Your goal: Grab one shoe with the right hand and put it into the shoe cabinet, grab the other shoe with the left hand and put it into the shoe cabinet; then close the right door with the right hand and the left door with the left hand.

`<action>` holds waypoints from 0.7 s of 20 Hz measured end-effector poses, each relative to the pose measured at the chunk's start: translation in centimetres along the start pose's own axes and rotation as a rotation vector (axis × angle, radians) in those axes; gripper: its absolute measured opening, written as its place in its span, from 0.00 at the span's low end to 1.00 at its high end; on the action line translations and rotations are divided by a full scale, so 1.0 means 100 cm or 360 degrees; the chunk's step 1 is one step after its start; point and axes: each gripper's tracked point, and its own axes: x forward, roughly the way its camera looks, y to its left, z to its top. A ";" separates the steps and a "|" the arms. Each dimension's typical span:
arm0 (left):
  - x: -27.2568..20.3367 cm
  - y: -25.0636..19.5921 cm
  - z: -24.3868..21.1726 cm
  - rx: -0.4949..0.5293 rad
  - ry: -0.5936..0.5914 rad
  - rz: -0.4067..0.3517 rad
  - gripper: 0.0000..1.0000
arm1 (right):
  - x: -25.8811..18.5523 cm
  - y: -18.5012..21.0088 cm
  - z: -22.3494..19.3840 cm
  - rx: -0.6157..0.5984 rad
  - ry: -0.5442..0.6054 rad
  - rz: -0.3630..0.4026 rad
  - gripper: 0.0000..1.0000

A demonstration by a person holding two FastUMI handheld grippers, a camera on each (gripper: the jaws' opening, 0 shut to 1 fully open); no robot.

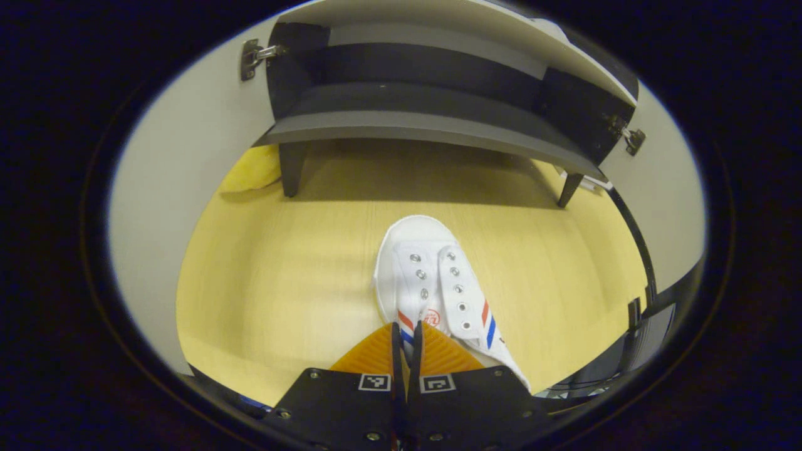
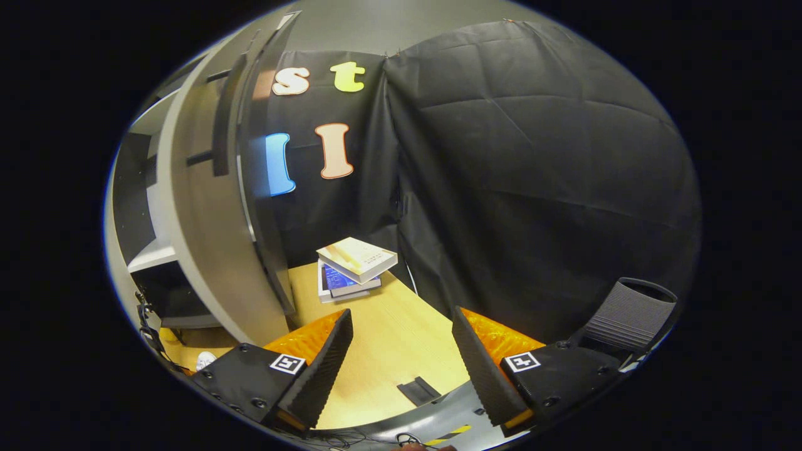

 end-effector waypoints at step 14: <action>0.004 -0.002 0.001 -0.0205 -0.0596 0.0014 0.01 | 0.082 0.013 0.035 -0.0117 -0.0063 0.0363 0.99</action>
